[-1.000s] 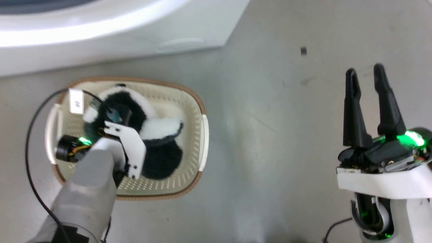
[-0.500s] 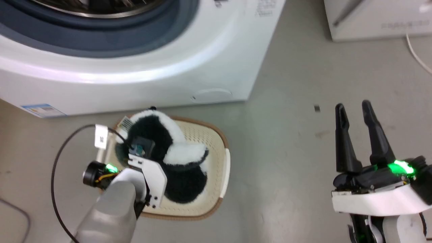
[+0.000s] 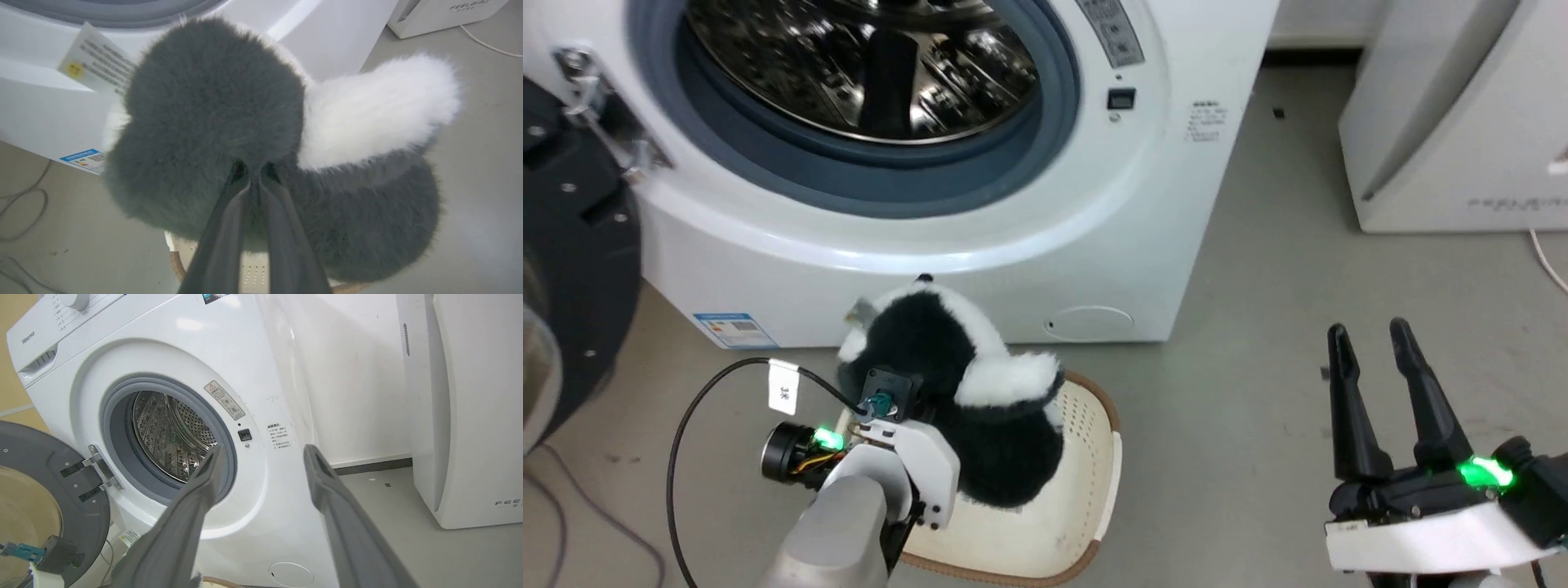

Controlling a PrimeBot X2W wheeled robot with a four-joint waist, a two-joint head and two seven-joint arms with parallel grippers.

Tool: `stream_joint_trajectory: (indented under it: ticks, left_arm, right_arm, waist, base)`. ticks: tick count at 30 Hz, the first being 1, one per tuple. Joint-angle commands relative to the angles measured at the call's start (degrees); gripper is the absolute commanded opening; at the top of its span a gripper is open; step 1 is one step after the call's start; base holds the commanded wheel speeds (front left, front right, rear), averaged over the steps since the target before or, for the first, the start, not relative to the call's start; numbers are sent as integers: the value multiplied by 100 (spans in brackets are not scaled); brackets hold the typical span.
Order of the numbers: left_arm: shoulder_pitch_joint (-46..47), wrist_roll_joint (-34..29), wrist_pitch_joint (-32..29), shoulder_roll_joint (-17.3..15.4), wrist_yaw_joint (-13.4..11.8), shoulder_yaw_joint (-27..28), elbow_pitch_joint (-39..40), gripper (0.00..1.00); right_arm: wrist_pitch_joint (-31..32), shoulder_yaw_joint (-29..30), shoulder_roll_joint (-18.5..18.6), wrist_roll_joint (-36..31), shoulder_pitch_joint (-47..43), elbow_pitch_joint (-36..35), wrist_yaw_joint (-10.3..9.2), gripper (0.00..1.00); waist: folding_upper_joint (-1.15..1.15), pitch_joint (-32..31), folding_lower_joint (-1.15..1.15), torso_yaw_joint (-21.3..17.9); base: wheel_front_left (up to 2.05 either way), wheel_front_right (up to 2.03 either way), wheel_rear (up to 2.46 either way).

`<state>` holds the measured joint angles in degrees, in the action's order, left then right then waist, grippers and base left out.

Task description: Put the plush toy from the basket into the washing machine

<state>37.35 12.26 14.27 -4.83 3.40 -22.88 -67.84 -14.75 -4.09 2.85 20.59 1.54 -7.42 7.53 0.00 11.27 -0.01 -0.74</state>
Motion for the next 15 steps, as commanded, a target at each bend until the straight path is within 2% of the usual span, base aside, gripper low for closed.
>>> stream_joint_trajectory:
  ticks: [1,8,15]
  left_arm:
    - [-156,21,70,-10,-104,69,395,0]
    - [-713,-65,72,-170,-435,237,1631,0]
    - [-1020,-127,72,-279,-579,431,2489,0]
  right_arm:
    - [-25,3,3,-49,-121,26,-4,100]
    - [-25,-1,3,-67,-282,44,-4,100]
    - [-25,-8,3,-79,-297,32,-4,100]
  waist:
    - [0,-200,1,150]
    - [0,-405,1,263]
    - [0,-433,1,308]
  base:
    - [0,0,0]
    - [0,0,0]
    - [0,0,0]
